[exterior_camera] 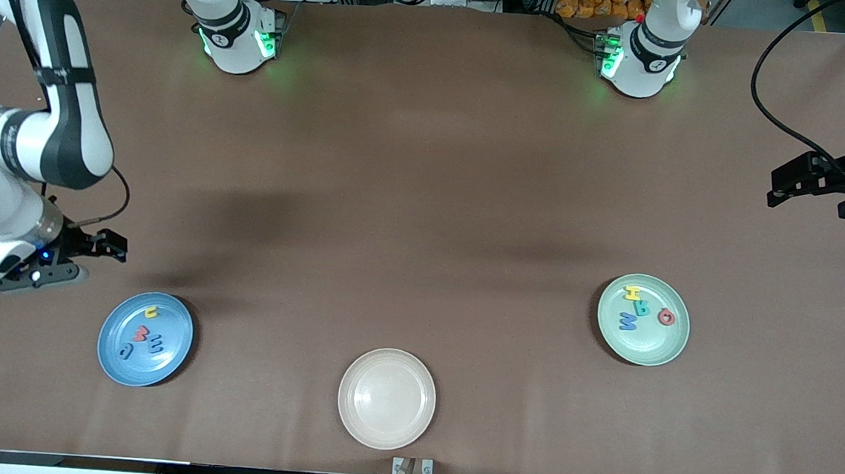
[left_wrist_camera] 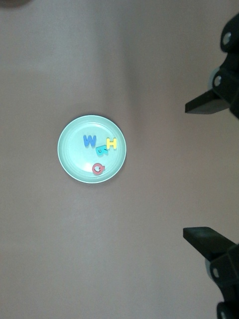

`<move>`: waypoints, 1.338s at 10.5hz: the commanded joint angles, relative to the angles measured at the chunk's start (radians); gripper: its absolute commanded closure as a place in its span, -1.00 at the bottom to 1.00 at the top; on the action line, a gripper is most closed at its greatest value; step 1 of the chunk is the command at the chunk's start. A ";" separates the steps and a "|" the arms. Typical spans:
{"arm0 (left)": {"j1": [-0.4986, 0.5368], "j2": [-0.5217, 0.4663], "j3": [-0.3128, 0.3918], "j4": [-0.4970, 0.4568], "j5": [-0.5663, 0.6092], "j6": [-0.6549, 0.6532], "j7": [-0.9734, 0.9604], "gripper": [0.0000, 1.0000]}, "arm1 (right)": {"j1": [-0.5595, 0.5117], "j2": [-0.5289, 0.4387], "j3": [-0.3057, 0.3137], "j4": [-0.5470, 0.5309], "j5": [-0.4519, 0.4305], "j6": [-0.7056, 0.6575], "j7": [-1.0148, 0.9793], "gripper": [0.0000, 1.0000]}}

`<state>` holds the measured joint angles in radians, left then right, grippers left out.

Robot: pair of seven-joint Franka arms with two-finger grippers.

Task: Sort upper and lower case letters into plates

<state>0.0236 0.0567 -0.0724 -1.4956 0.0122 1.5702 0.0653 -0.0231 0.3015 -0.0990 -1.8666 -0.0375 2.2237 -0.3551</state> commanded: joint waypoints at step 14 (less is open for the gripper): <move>0.064 0.126 -0.003 -0.020 -0.011 0.080 0.004 -1.00 | 0.054 -0.349 0.041 0.196 0.022 -0.588 0.376 -1.00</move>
<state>0.0836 0.2108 -0.0716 -1.5164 0.0122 1.6508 0.0653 0.0301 -0.0502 -0.0672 -1.7292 -0.0295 1.7045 -0.0193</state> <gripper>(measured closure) 0.000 0.000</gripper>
